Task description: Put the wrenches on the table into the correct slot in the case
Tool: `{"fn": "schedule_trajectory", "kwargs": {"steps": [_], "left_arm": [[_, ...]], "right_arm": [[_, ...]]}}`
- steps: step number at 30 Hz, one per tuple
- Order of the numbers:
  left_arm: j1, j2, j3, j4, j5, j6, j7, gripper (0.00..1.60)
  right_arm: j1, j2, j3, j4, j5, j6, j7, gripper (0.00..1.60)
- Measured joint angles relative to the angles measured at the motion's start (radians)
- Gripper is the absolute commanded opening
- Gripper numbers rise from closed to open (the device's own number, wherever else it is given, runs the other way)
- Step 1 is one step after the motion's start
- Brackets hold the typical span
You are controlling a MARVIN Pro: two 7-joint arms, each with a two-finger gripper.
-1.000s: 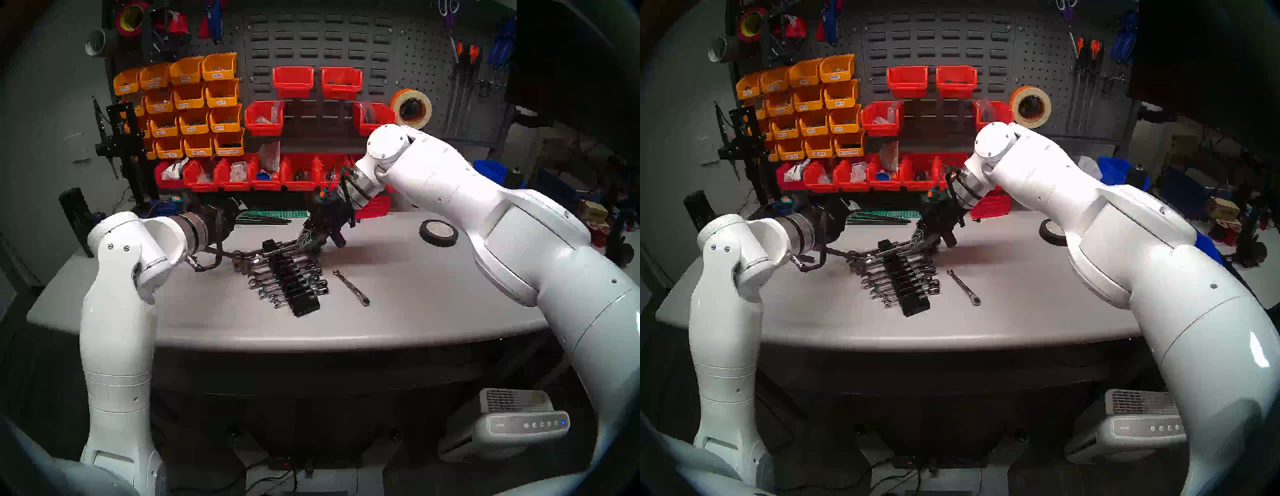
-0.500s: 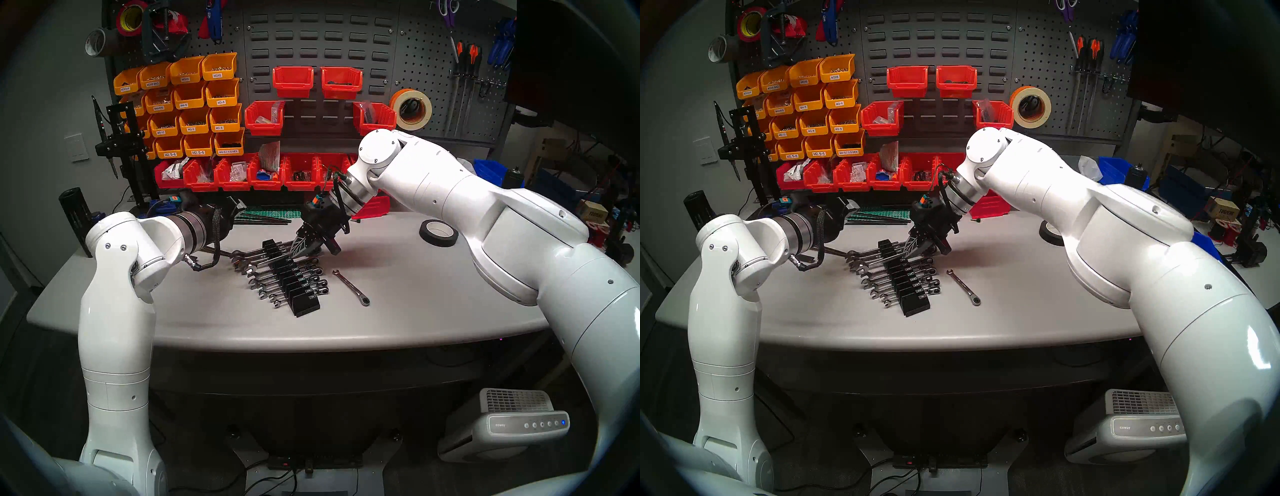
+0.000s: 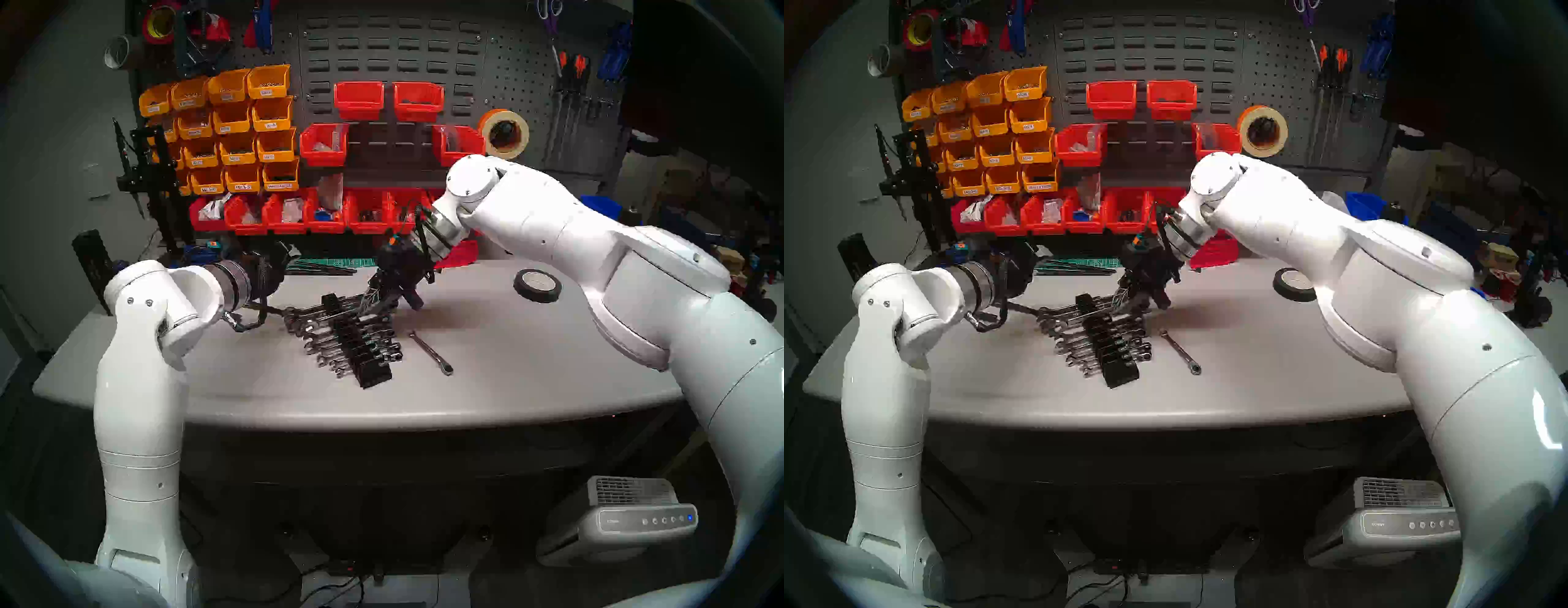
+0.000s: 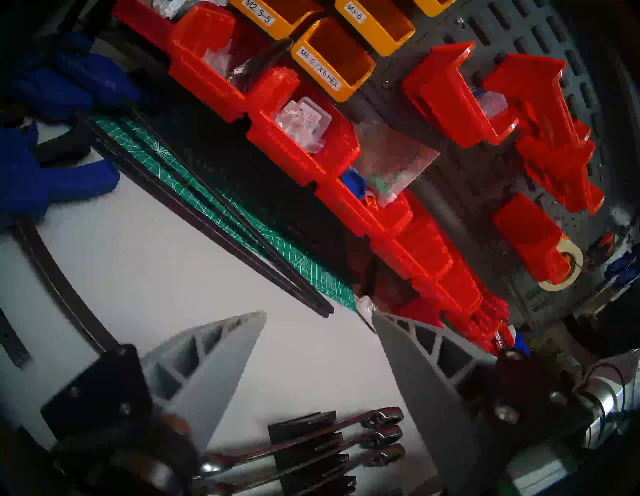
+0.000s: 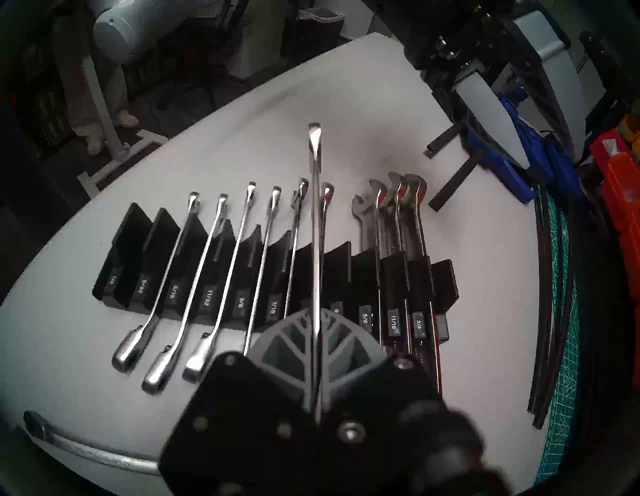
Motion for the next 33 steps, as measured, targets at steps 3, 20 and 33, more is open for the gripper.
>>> {"fn": "schedule_trajectory", "kwargs": {"steps": [3,20,33], "left_arm": [[-0.001,0.002,0.000,0.002,-0.003,0.000,-0.003,1.28],[-0.002,0.013,-0.007,0.015,-0.013,-0.001,-0.008,1.28],[-0.003,0.021,-0.007,0.022,-0.018,-0.001,-0.013,1.29]], "right_arm": [[0.007,0.000,-0.010,0.003,0.013,0.002,0.000,0.00],[0.023,-0.046,-0.084,0.101,0.061,-0.021,0.000,0.00],[0.031,-0.074,-0.108,0.165,0.091,-0.054,0.000,0.00]]}}
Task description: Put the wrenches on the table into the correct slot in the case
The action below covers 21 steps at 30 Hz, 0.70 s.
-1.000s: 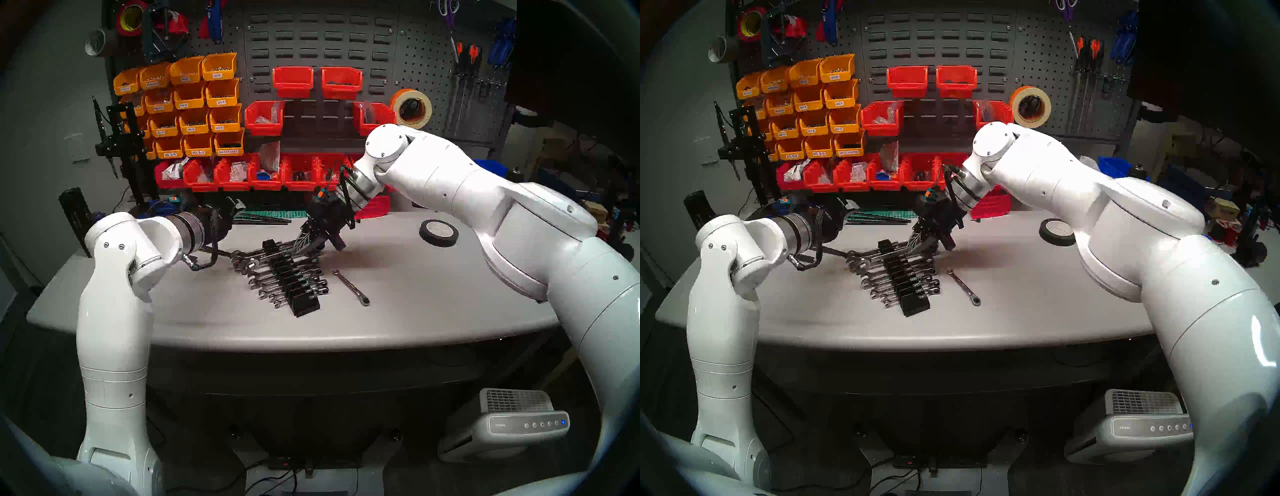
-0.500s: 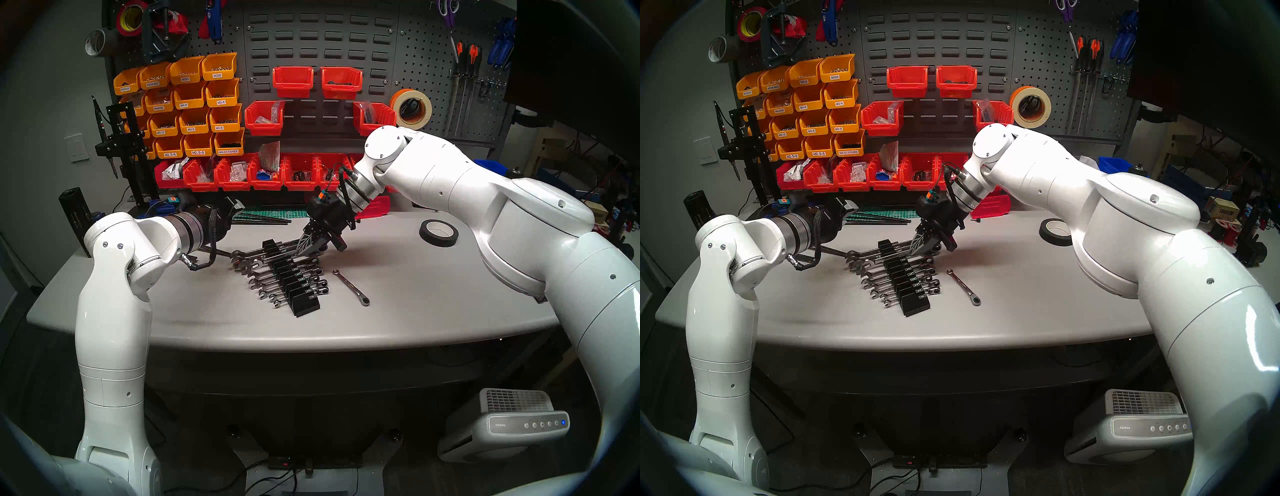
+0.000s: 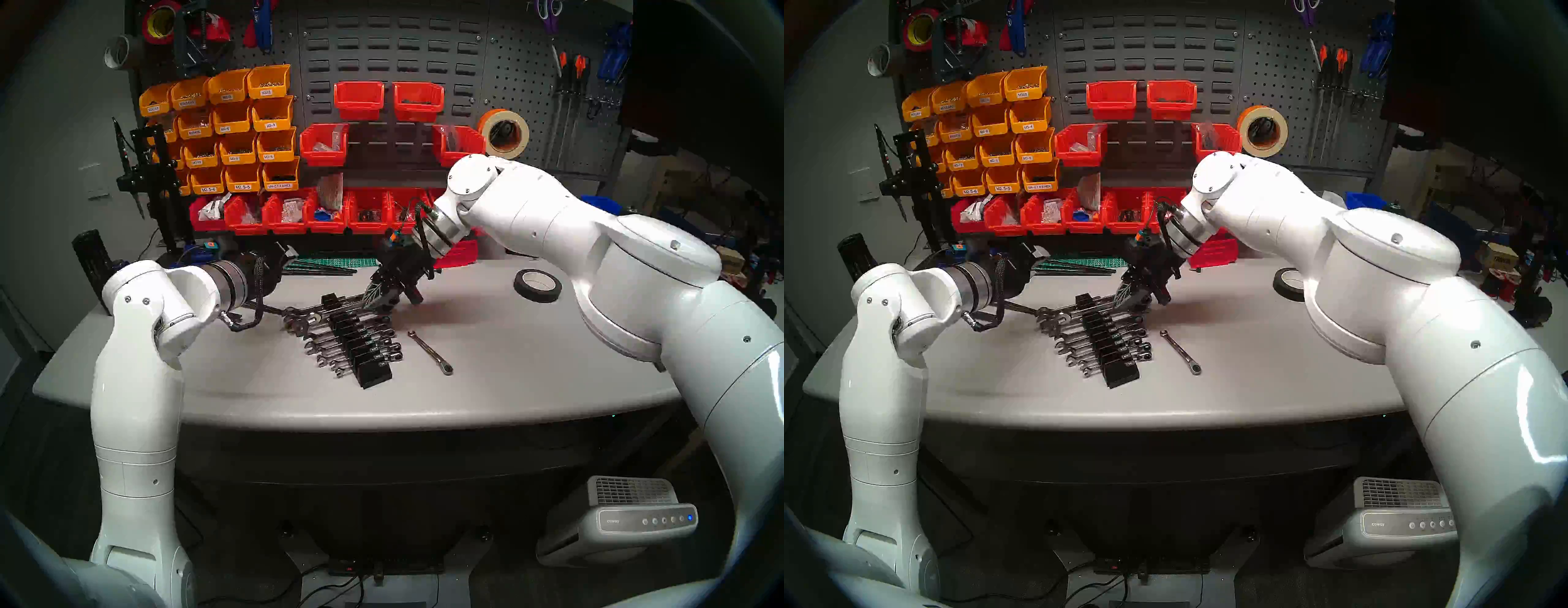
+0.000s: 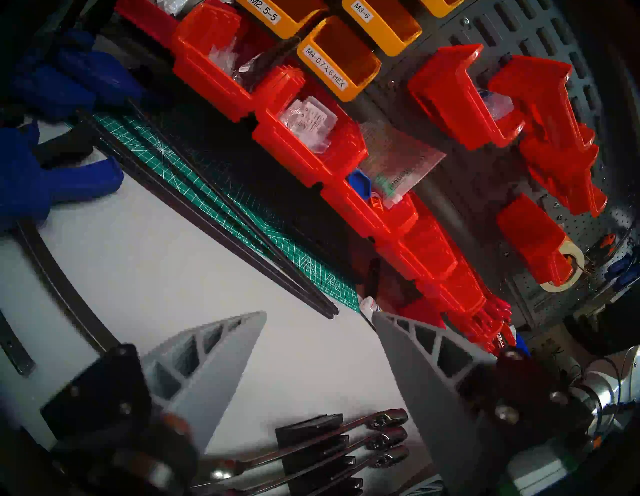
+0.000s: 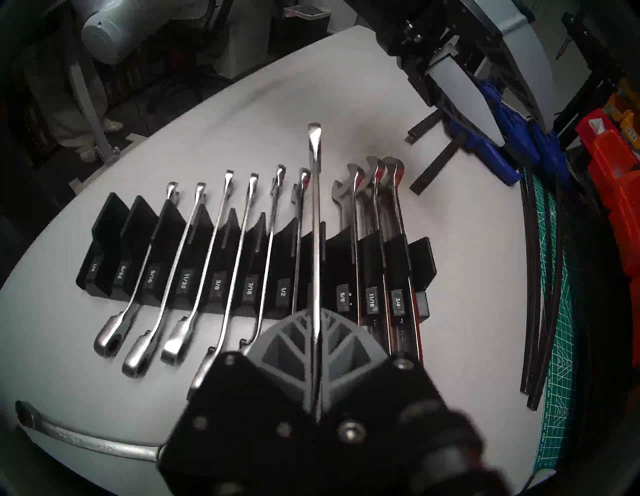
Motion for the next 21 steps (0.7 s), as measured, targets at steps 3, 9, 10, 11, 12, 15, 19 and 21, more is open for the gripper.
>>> {"fn": "schedule_trajectory", "kwargs": {"steps": [3,9,10,11,12,15,19,21], "left_arm": [[0.000,0.001,0.000,0.000,-0.002,0.000,-0.001,1.29],[0.000,0.002,0.000,0.002,-0.003,-0.001,-0.001,1.29],[0.000,0.003,0.000,0.002,-0.003,-0.002,-0.001,1.28],[0.000,0.003,0.000,0.002,-0.003,-0.002,-0.001,1.29],[0.000,0.003,0.000,0.003,-0.004,-0.002,-0.001,1.28],[0.000,0.004,-0.001,0.005,-0.004,-0.004,-0.001,1.29],[-0.001,0.006,-0.002,0.008,-0.005,-0.005,-0.001,1.29],[-0.001,0.006,-0.002,0.009,-0.006,-0.005,-0.001,1.29]], "right_arm": [[0.001,-0.005,-0.009,0.009,0.007,-0.006,0.000,0.00],[0.002,-0.014,-0.023,0.025,0.018,-0.014,0.000,0.00],[0.002,-0.017,-0.025,0.029,0.020,-0.017,0.000,0.00],[0.002,-0.018,-0.027,0.032,0.022,-0.018,0.000,0.00],[0.002,-0.021,-0.029,0.036,0.024,-0.020,0.000,0.00],[0.003,-0.028,-0.035,0.046,0.029,-0.024,0.000,0.00],[0.004,-0.038,-0.042,0.058,0.035,-0.028,0.000,0.00],[0.005,-0.042,-0.046,0.063,0.037,-0.029,0.000,0.00]]}}
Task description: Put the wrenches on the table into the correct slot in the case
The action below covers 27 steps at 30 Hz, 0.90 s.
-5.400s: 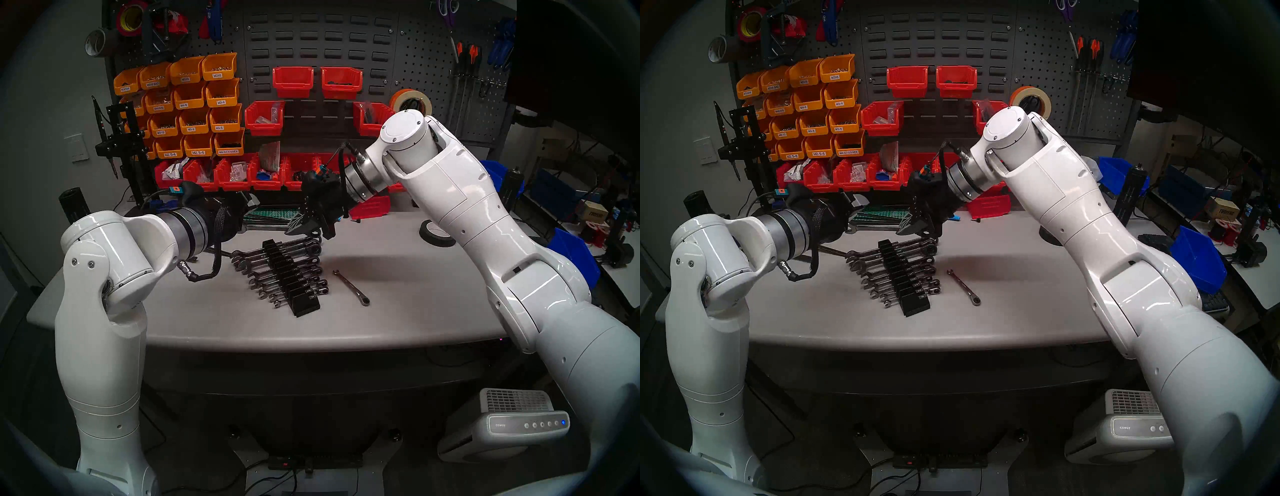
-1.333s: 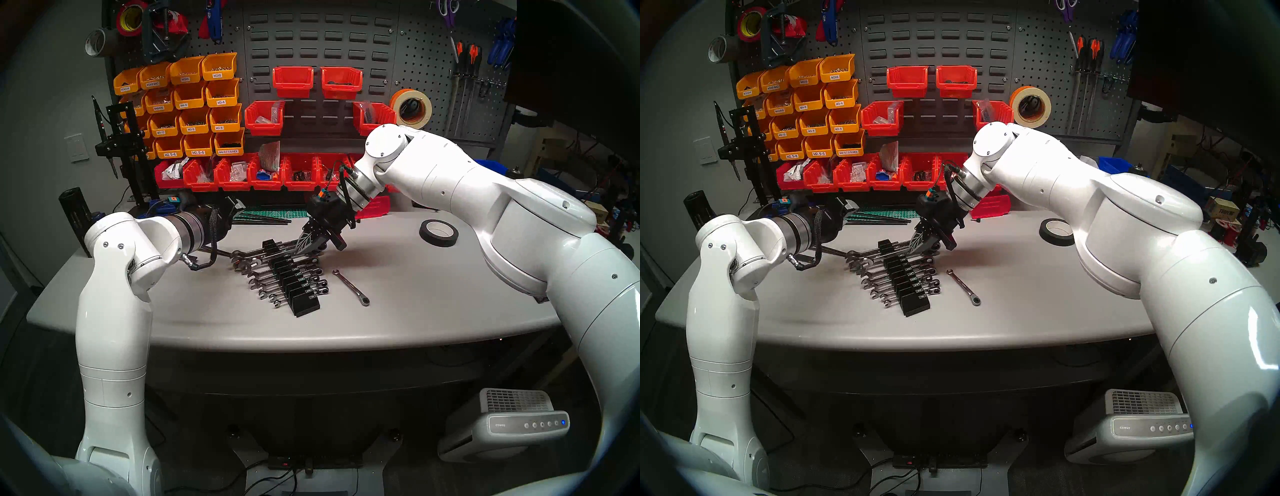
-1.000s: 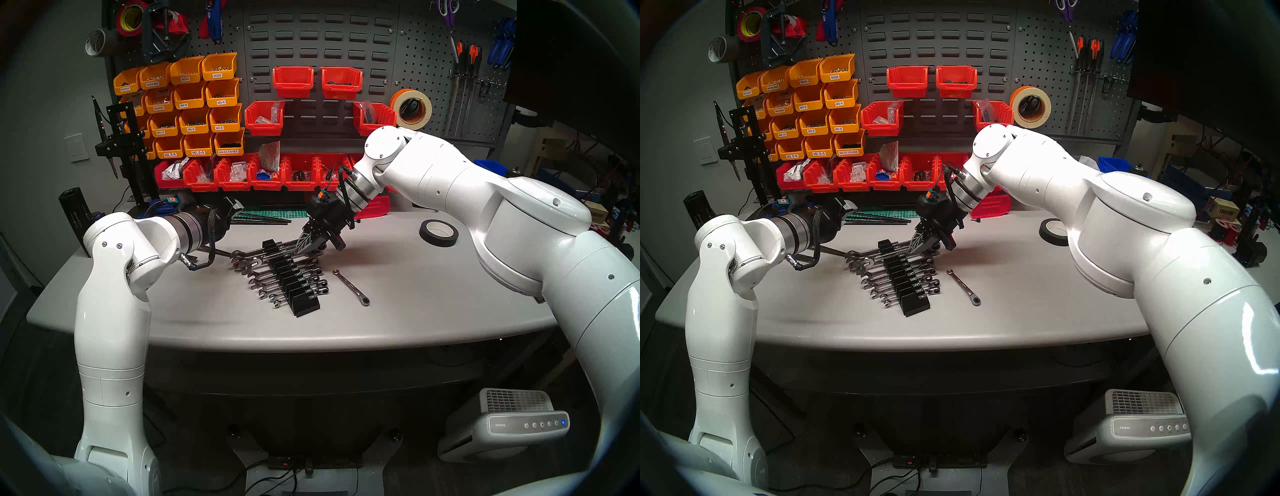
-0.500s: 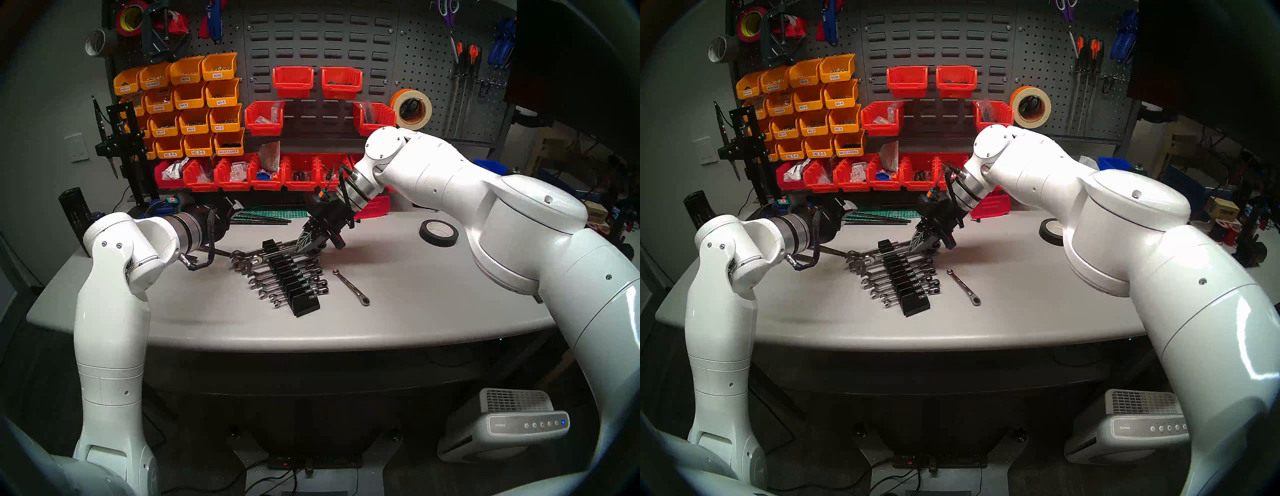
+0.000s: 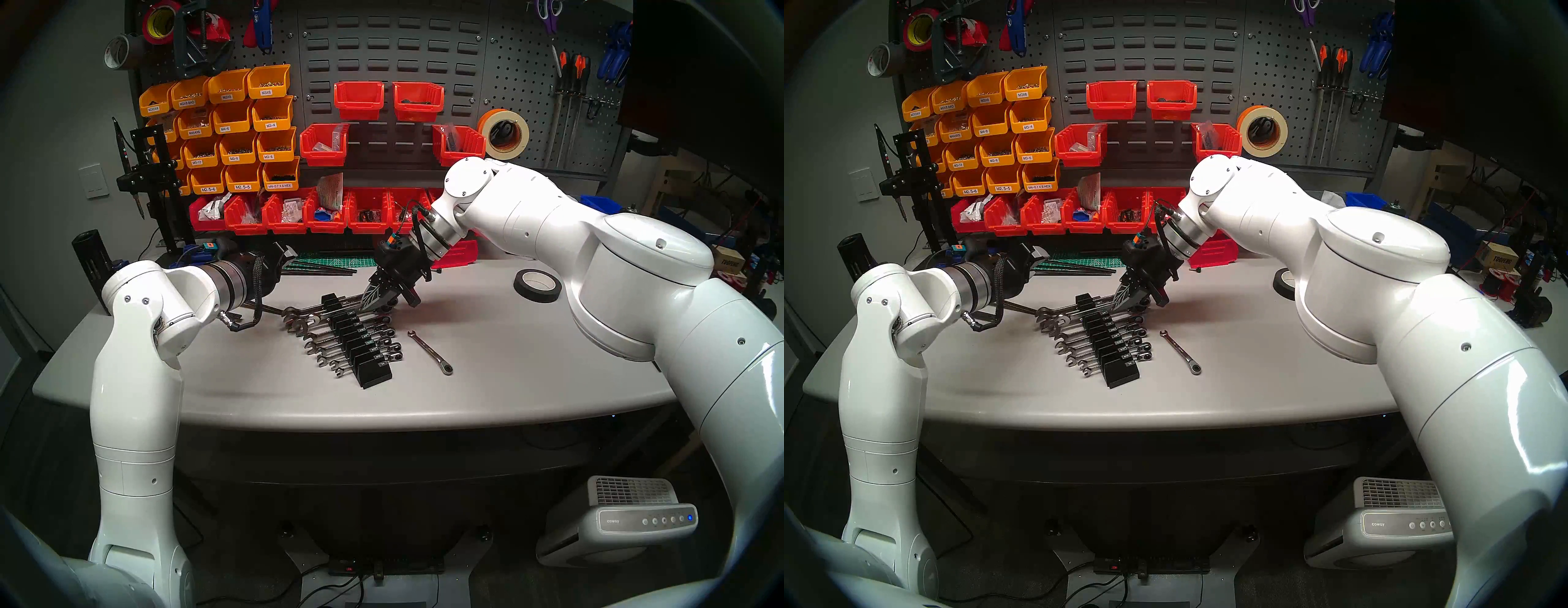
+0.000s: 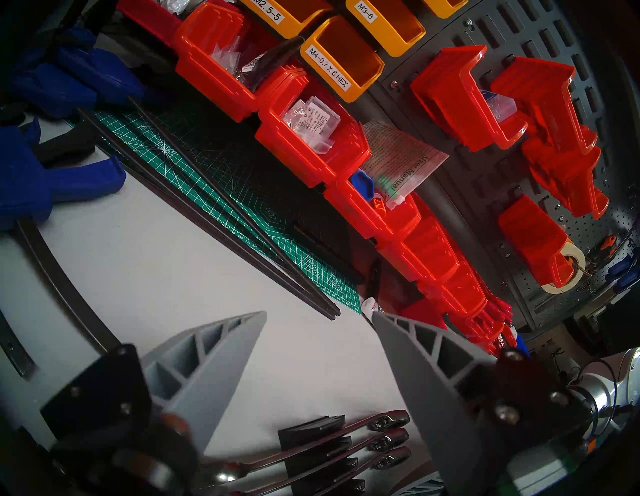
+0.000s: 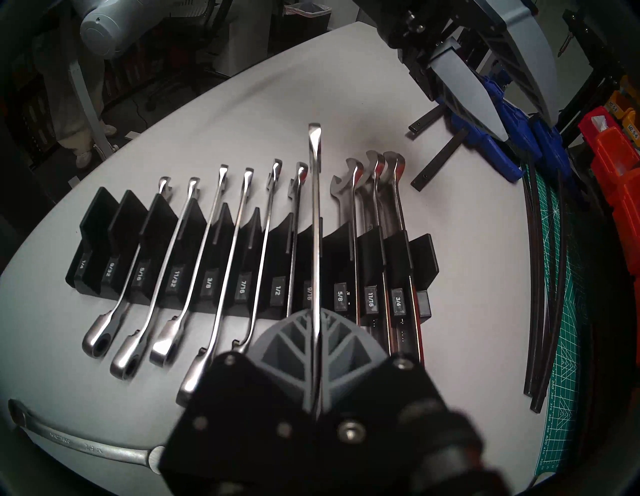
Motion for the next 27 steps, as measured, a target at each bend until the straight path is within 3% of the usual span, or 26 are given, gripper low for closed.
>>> {"fn": "schedule_trajectory", "kwargs": {"steps": [27], "left_arm": [[-0.011,0.013,-0.019,0.039,-0.021,-0.003,-0.012,1.29]], "right_arm": [[0.007,-0.046,-0.048,0.056,0.029,0.027,0.000,0.00]]}}
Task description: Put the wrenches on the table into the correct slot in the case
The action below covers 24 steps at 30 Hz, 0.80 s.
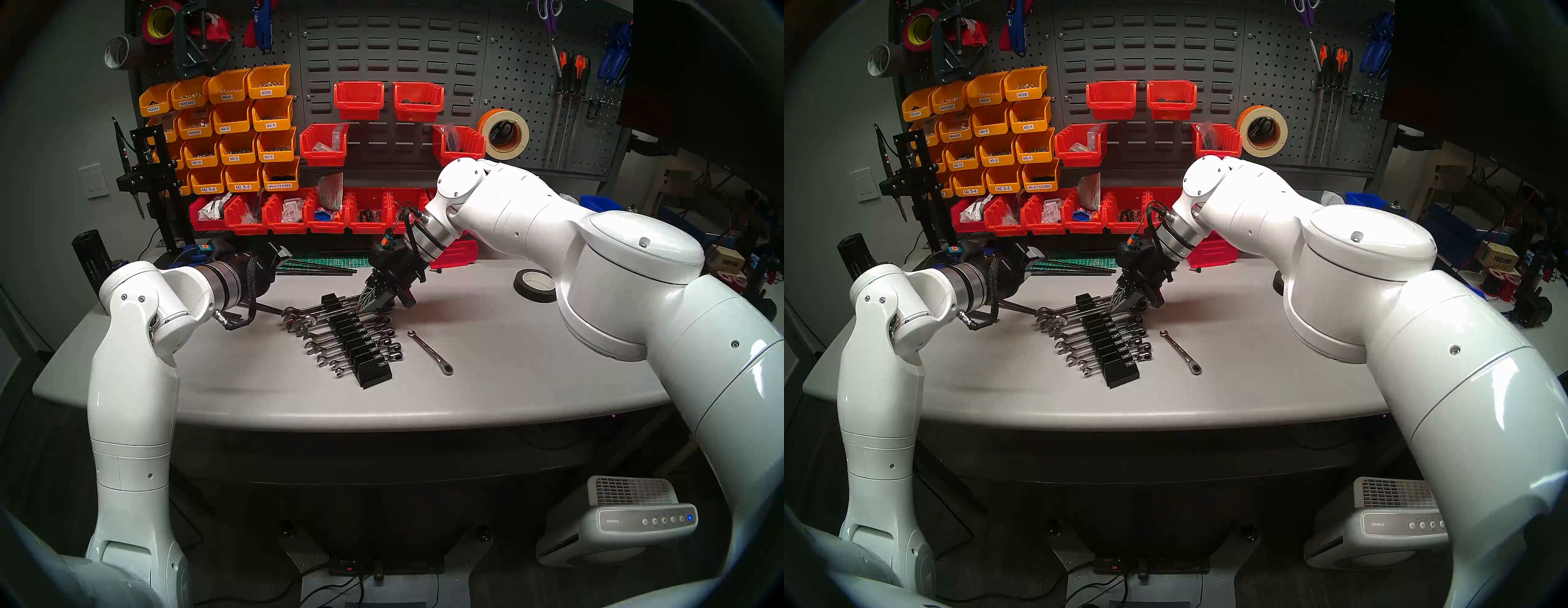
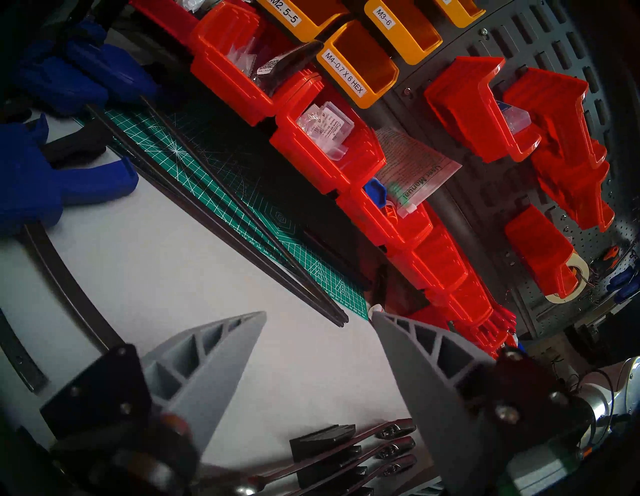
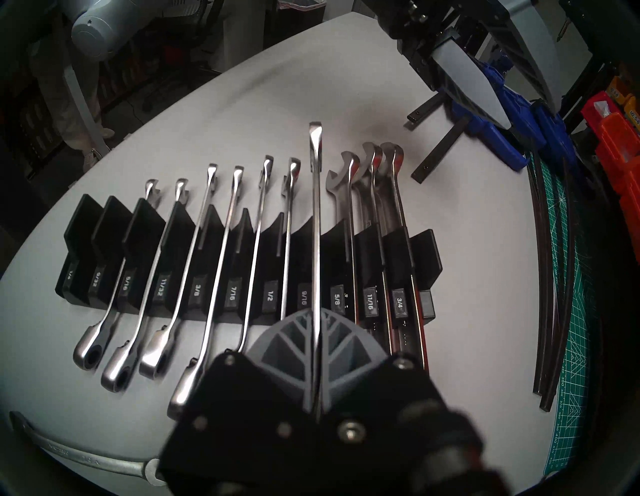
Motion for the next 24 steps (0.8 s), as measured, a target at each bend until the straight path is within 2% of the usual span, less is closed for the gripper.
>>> {"fn": "schedule_trajectory", "kwargs": {"steps": [24], "left_arm": [[-0.009,0.011,-0.005,0.027,-0.016,0.000,-0.009,1.31]], "right_arm": [[0.008,-0.039,-0.022,0.055,0.002,0.002,0.000,0.00]]}}
